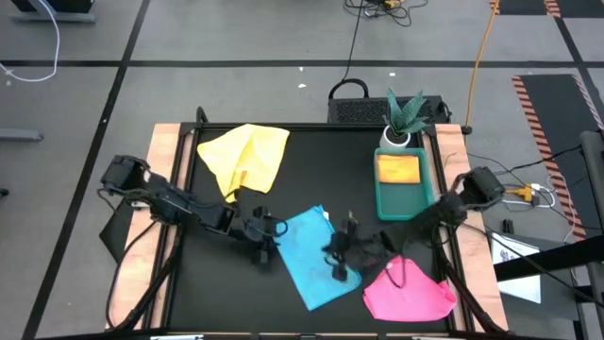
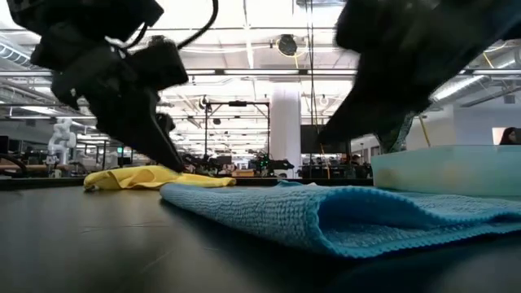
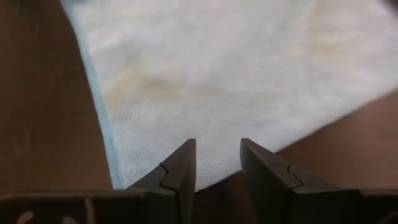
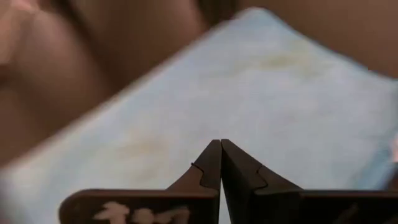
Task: Fold microfiber towels
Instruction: Fold the blue microfiber cloth
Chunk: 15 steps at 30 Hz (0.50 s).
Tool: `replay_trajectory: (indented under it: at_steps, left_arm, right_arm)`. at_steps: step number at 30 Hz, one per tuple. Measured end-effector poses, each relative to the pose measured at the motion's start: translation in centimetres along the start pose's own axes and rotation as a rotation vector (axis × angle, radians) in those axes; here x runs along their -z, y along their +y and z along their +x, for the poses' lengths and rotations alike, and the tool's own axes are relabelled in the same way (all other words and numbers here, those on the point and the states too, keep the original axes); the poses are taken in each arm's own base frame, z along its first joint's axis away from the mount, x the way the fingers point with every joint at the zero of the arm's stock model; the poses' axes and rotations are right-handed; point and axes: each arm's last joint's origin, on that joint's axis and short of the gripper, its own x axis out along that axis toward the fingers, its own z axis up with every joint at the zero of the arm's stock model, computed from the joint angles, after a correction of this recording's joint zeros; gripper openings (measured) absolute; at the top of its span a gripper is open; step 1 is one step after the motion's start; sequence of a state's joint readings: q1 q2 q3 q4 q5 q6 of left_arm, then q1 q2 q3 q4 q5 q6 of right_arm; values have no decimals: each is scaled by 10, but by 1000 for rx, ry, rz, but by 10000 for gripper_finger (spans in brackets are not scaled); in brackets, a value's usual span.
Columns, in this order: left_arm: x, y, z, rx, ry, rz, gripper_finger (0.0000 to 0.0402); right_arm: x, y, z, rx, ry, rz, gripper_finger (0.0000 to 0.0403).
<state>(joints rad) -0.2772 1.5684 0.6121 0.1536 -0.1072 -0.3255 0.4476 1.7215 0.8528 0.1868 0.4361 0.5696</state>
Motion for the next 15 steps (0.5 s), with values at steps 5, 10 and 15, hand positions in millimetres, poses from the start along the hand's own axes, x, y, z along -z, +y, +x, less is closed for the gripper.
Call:
replay_trajectory:
  at_steps: [5,10,15]
  left_arm:
    - [12,8,19,-132,41,-27,127]
    - [11,18,22,-159,54,-2,127]
    - [8,28,10,-202,82,43,127]
  right_arm:
    - [-13,-44,31,104,19,43,0]
    - [-16,-80,48,296,10,58,0]
    - [-11,-101,50,426,69,133,0]
